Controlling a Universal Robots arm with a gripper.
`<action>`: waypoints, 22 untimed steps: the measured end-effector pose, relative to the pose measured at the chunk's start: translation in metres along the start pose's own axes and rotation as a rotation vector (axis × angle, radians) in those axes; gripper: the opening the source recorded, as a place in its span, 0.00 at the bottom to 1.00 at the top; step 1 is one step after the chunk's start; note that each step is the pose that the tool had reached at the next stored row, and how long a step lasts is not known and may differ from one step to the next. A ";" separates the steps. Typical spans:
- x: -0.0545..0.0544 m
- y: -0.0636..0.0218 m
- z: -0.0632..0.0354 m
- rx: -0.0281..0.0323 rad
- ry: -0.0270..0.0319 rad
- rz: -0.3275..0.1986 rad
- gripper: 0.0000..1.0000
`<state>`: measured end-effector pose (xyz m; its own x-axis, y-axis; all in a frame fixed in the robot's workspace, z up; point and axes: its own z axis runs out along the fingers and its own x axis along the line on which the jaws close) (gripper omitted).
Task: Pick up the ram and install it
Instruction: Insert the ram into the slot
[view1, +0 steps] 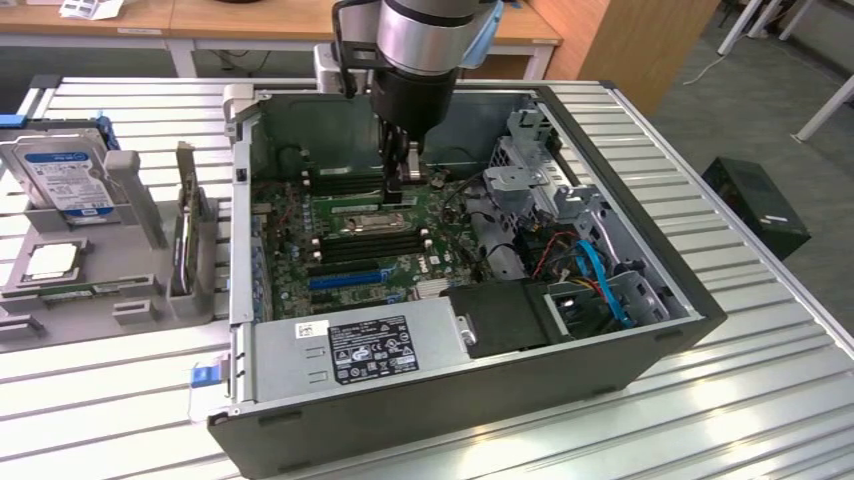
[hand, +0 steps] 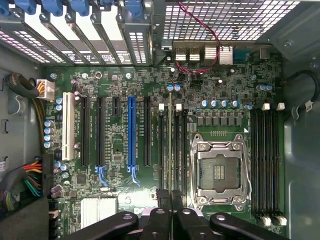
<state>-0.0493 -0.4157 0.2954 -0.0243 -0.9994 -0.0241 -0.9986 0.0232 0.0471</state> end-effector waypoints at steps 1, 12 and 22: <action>0.000 0.0000 0.0000 0.0000 0.0000 0.000 0.12; 0.000 -0.0121 -0.0005 0.0000 0.0000 0.000 0.12; 0.000 -0.0137 0.0069 0.0004 -0.0001 0.000 0.12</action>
<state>-0.0360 -0.4157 0.2879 -0.0243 -0.9994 -0.0242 -0.9986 0.0232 0.0466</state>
